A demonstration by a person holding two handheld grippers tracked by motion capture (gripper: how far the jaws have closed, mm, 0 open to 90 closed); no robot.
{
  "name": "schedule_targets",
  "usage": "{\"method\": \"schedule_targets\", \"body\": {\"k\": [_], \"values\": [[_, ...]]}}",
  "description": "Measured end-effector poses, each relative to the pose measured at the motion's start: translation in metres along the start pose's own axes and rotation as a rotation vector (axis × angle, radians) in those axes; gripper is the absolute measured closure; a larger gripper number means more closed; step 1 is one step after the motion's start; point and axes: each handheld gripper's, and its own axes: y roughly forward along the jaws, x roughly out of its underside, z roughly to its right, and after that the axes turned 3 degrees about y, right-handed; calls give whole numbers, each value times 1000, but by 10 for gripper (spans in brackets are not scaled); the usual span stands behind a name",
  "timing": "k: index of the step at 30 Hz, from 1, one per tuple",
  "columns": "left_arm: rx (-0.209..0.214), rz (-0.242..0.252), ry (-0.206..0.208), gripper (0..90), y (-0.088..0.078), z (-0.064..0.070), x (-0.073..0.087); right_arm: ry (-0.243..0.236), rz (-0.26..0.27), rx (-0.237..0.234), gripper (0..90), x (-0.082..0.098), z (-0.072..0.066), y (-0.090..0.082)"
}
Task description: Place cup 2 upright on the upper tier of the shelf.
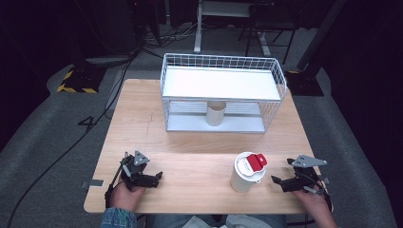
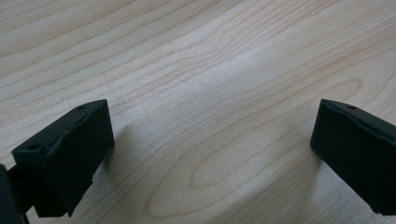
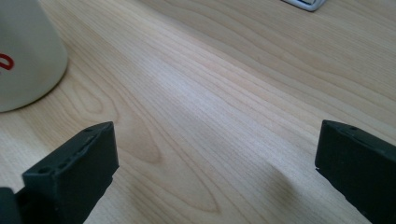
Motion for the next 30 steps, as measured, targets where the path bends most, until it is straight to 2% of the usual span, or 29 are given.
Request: {"method": "schedule_targets", "body": {"k": [4, 10, 17, 21, 30], "values": [[0, 0, 0, 0, 0, 0, 0, 2, 27, -8, 0, -2, -3, -6], [1, 1, -1, 0, 0, 0, 0, 11, 96, -36, 0, -8, -11, -19], [1, 1, 0, 0, 0, 0, 0, 5, 119, -63, 0, -14, -24, -28], [0, 0, 0, 0, 0, 0, 0, -13, 128, -71, 0, -17, -34, -34], [1, 1, -1, 0, 0, 0, 0, -51, 139, -130, 0, -28, -58, -40]]}}
